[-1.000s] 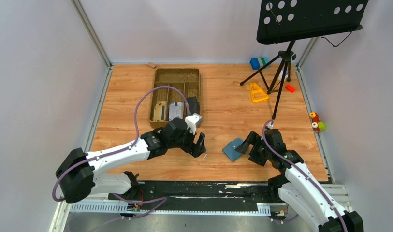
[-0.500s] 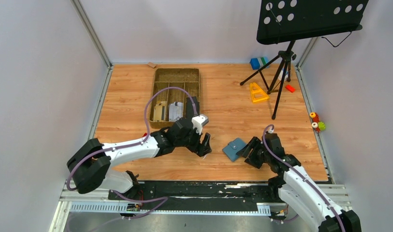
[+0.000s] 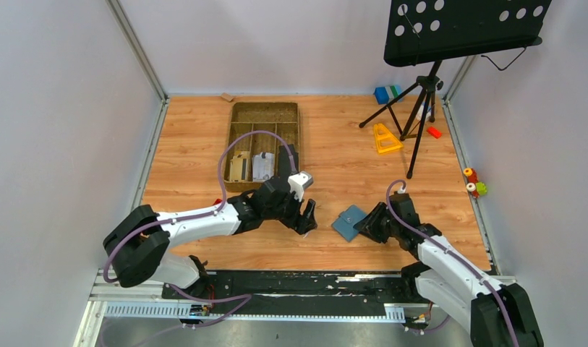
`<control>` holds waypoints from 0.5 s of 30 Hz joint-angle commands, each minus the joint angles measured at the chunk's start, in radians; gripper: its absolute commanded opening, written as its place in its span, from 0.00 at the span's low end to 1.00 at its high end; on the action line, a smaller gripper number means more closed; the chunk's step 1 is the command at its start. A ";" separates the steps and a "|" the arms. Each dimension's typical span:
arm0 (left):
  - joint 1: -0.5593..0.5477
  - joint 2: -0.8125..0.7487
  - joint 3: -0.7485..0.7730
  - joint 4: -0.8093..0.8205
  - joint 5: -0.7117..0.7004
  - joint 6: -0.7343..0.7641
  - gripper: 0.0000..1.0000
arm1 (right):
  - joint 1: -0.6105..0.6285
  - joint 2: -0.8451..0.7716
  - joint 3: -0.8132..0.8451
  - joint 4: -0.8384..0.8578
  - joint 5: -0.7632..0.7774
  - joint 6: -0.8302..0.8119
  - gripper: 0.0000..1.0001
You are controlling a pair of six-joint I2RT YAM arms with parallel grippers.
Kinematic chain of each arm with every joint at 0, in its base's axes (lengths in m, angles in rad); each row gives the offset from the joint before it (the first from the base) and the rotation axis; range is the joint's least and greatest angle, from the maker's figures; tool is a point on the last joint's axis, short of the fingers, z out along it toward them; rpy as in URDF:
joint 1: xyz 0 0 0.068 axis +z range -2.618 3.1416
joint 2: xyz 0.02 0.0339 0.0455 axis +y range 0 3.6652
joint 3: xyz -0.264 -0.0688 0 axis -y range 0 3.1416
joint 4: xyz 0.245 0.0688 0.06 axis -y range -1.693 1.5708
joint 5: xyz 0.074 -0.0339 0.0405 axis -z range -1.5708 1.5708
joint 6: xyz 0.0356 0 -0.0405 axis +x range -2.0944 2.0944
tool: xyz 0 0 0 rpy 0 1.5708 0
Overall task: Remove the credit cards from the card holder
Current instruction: Open the card holder at the center of the board.
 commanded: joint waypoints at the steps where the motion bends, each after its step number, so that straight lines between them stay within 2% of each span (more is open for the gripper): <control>1: 0.001 -0.010 0.026 0.041 0.001 -0.005 0.84 | 0.005 0.027 0.022 0.028 0.051 -0.048 0.25; 3: 0.001 -0.028 0.017 0.042 -0.008 -0.004 0.84 | 0.005 0.031 0.034 0.029 0.048 -0.081 0.16; 5: 0.001 -0.050 0.007 0.041 -0.013 0.000 0.84 | 0.003 0.031 0.047 0.029 0.036 -0.120 0.01; 15: 0.001 -0.108 -0.042 0.109 -0.011 0.001 0.82 | 0.004 -0.037 0.145 0.025 -0.102 -0.367 0.00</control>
